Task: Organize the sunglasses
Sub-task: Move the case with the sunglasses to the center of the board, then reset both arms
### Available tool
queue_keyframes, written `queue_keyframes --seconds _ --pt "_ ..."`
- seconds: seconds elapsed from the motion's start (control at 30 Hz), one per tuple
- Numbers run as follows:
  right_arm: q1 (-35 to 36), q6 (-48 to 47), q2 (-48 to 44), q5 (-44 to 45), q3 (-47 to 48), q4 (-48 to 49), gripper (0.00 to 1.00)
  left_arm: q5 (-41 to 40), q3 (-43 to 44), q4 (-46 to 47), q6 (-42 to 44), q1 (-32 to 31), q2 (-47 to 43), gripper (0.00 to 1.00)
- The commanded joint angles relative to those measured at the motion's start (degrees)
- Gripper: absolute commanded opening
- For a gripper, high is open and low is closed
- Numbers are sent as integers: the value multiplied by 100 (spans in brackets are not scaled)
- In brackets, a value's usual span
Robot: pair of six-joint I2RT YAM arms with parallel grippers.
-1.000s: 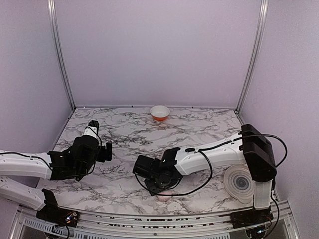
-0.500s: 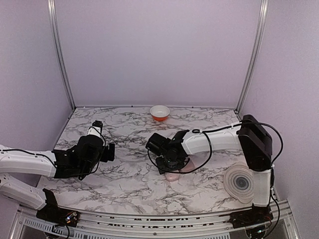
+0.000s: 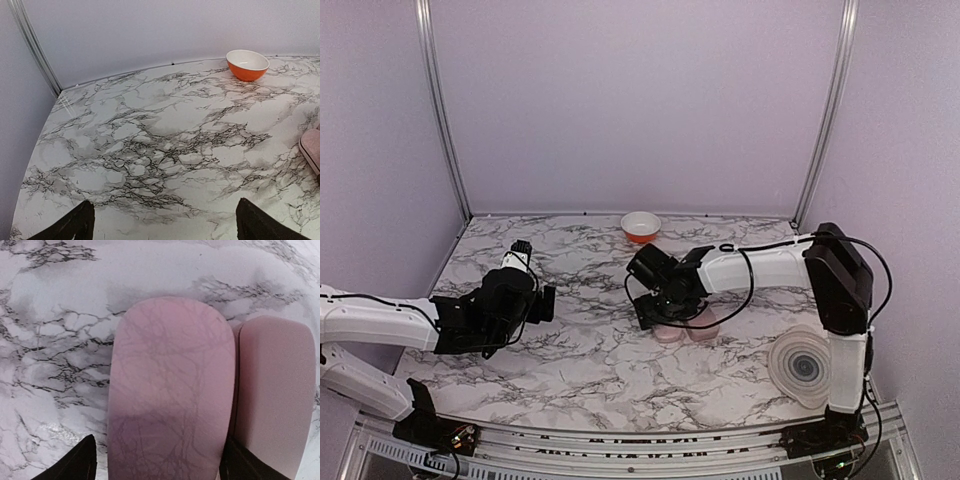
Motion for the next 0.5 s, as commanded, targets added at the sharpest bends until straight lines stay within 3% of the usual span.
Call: queue_keyframes --seconds 0.0,0.07,0.27,0.47 --pt "22 -395 -819 -401 -178 576 86 -77 157 -301 4 14 -63 99" --pt "23 -541 -1099 -378 -225 577 91 -96 142 -340 -11 20 -183 99" --pt "-68 -1007 -2043 300 -402 465 92 -512 111 -633 122 21 -804 99" --pt "-646 -1640 -3457 995 -1363 1221 93 -1377 37 -540 892 119 -1615 99"
